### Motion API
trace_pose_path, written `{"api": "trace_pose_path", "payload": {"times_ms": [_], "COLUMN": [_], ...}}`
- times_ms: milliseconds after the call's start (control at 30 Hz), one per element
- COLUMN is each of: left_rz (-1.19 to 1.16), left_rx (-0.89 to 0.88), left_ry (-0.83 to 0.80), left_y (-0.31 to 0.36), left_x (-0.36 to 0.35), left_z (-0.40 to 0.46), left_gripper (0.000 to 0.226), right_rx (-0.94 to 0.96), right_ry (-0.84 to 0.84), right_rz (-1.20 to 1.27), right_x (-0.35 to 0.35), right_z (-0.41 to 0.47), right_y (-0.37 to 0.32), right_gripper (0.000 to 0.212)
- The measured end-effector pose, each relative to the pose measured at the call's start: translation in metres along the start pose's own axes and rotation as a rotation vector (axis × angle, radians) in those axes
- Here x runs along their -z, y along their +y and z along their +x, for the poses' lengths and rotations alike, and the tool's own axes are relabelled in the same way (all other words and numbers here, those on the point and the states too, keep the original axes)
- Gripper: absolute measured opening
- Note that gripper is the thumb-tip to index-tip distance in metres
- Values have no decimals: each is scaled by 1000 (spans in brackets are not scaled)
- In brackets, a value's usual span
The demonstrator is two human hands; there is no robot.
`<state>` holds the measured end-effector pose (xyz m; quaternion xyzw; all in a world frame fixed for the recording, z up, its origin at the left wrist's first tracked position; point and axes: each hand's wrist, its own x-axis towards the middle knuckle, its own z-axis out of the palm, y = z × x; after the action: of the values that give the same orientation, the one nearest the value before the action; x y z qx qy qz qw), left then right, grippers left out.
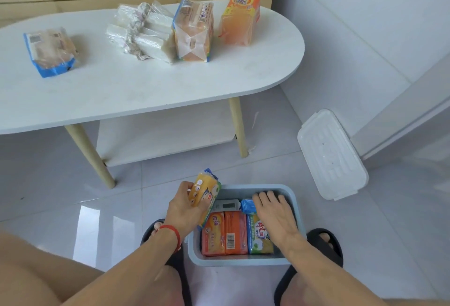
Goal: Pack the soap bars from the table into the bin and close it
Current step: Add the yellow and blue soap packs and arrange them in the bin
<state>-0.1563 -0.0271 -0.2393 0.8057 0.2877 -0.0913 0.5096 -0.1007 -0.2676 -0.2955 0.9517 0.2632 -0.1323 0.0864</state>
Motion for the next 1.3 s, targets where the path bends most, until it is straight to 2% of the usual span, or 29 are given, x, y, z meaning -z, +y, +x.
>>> {"api": "trace_pose_path", "payload": {"times_ms": [100, 167, 300, 400, 733, 867, 1300], "left_rz": [-8, -12, -19, 7, 83, 117, 151], "left_rx": [-5, -5, -8, -34, -46, -52, -43], "left_ry": [-10, -8, -13, -30, -50, -57, -86], "left_y": [-3, -5, -10, -11, -11, -12, -4], "left_x": [1, 0, -4, -7, -9, -9, -5], "left_z": [2, 3, 5, 4, 4, 3, -2], "left_gripper": [38, 39, 37, 39, 43, 44, 42], "right_rx": [-22, -38, -122, -122, -112, -17, 11], "right_ry": [-32, -71, -139, -137, -153, -170, -217], "right_rz": [14, 69, 262, 261, 342, 244, 268], "right_x": [-4, -10, -21, -17, -18, -27, -28], "right_z": [-9, -14, -16, -11, -24, -27, -33], "right_y": [-7, -14, -16, -16, -13, -3, -6], "right_gripper": [103, 109, 90, 79, 92, 88, 88]}}
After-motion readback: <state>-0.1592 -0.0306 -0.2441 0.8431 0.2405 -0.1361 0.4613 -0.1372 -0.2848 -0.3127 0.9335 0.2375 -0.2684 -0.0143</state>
